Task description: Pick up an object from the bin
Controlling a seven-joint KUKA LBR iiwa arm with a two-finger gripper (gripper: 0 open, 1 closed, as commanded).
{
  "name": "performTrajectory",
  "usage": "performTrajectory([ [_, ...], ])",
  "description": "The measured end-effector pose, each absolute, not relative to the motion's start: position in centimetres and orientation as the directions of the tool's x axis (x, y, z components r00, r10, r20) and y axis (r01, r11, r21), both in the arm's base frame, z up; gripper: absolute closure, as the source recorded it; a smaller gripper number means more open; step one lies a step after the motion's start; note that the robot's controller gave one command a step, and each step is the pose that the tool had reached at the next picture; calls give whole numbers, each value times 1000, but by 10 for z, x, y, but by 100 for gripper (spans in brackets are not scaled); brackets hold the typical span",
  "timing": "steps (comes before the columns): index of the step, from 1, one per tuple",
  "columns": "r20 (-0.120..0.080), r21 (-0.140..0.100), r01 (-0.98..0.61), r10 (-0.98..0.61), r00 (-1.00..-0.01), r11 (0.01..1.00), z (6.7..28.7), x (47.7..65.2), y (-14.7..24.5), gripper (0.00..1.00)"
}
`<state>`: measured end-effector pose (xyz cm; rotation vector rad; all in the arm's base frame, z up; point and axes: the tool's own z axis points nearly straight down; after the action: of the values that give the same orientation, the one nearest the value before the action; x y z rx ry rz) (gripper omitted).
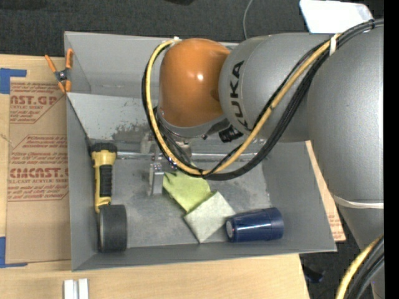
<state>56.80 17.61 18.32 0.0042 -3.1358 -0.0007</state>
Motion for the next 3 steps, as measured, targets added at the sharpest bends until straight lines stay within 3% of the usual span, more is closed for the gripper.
performTrajectory([
  [1,-1,2,-2,-2,-1000,1000,187,570,175,0],
  [2,-6,2,-93,-93,-996,996,135,580,148,0],
  [3,-6,2,-133,-133,-991,991,116,575,133,0],
])
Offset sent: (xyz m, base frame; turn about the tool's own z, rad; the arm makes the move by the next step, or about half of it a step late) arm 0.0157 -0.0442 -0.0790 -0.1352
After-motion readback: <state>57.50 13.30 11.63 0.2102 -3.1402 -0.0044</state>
